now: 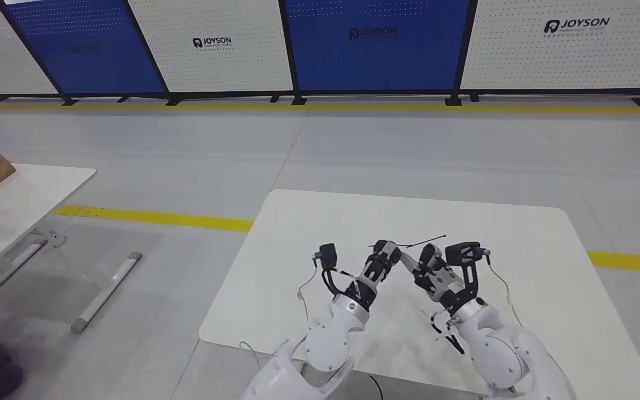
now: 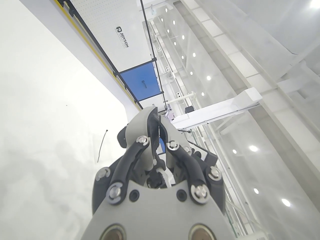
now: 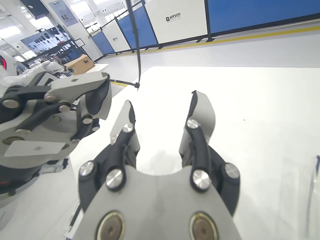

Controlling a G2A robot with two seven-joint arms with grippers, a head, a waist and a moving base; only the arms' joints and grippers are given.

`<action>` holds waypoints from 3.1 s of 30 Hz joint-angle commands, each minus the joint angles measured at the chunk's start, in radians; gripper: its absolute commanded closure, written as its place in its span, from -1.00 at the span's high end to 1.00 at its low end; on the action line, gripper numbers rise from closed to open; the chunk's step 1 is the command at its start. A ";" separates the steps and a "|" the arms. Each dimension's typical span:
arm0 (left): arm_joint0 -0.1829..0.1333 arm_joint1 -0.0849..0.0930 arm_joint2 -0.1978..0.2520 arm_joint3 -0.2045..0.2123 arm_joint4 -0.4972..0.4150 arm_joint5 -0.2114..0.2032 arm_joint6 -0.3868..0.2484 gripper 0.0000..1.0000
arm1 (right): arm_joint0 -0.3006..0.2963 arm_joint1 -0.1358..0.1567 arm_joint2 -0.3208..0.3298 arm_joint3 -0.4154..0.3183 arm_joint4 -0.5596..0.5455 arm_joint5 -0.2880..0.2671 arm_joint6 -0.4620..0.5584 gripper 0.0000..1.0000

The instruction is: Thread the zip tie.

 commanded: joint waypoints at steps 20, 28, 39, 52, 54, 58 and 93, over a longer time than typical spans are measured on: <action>-0.012 -0.002 0.015 0.022 0.019 0.022 -0.005 -1.00 | -0.001 0.002 -0.004 0.003 -0.003 -0.013 -0.014 -0.46; -0.015 -0.003 0.022 0.023 0.032 0.032 -0.007 -1.00 | 0.003 0.002 -0.007 0.007 -0.002 -0.018 -0.020 -0.56; -0.013 -0.003 0.027 0.020 0.041 0.031 -0.010 -1.00 | 0.003 0.003 -0.006 0.009 -0.001 -0.020 -0.027 -1.00; -0.002 -0.002 0.034 0.001 0.049 -0.015 -0.016 -1.00 | 0.010 0.005 -0.017 0.023 -0.015 -0.024 -0.010 -1.00; 0.000 -0.002 0.036 -0.002 0.050 -0.022 -0.018 -1.00 | 0.011 0.005 -0.019 0.026 -0.018 -0.025 -0.008 -1.00; 0.002 -0.001 0.038 -0.009 0.053 -0.030 -0.023 -1.00 | 0.015 0.005 -0.021 0.031 -0.023 -0.026 -0.005 -1.00; -0.017 -0.007 0.029 0.025 0.065 -0.002 0.041 -1.00 | 0.003 0.012 0.004 0.015 0.007 -0.031 -0.006 -0.52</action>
